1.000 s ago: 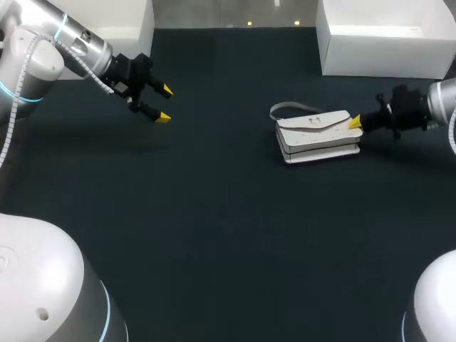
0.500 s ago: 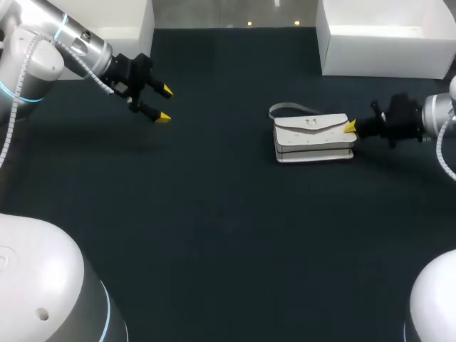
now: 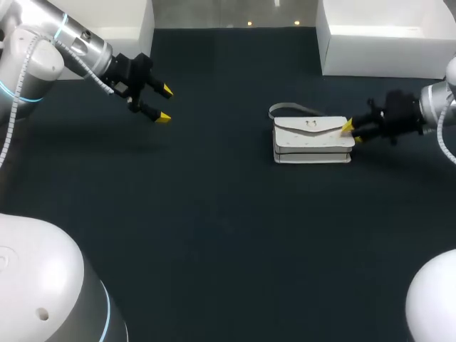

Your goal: Pick up the bag, open it, inspect its contents, close it, and place it on the opposite side

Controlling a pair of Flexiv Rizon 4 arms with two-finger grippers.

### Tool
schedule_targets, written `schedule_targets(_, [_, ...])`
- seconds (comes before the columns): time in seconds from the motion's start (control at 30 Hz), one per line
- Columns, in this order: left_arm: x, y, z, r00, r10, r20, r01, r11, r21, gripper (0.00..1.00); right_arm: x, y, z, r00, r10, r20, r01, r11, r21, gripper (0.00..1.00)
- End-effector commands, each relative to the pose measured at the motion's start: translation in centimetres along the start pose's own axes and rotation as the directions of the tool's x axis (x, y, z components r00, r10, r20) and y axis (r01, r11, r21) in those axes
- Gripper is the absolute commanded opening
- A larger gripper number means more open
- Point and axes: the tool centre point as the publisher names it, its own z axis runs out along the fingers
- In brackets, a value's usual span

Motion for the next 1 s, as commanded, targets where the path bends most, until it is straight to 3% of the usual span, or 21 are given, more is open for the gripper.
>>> schedule_targets(0.03, [0.0, 0.1, 0.1, 1.0, 0.001, 0.001, -0.001, 1.0, 0.003, 1.0, 0.0, 1.0, -0.1, 0.999, 0.005, 0.041, -0.011, 0.992, 0.13, 0.29])
schedule_targets(0.47, [0.0, 0.1, 0.1, 1.0, 0.001, 0.001, -0.001, 1.0, 0.003, 1.0, -2.2, 1.9, -1.6, 0.997, -0.01, 0.075, -0.012, 0.958, 0.285, 0.35])
schedule_targets(0.67, [0.0, 0.1, 0.1, 1.0, 0.001, 0.001, -0.001, 1.0, 0.003, 1.0, -1.9, 1.7, -1.4, 0.997, -0.042, 0.061, 0.018, 0.934, 0.357, 0.39])
schedule_targets(1.0, [0.0, 0.1, 0.1, 1.0, 0.001, 0.001, -0.001, 1.0, 0.003, 1.0, -1.1, 0.7, -0.2, 0.996, -0.06, 0.064, 0.027, 0.905, 0.424, 0.36])
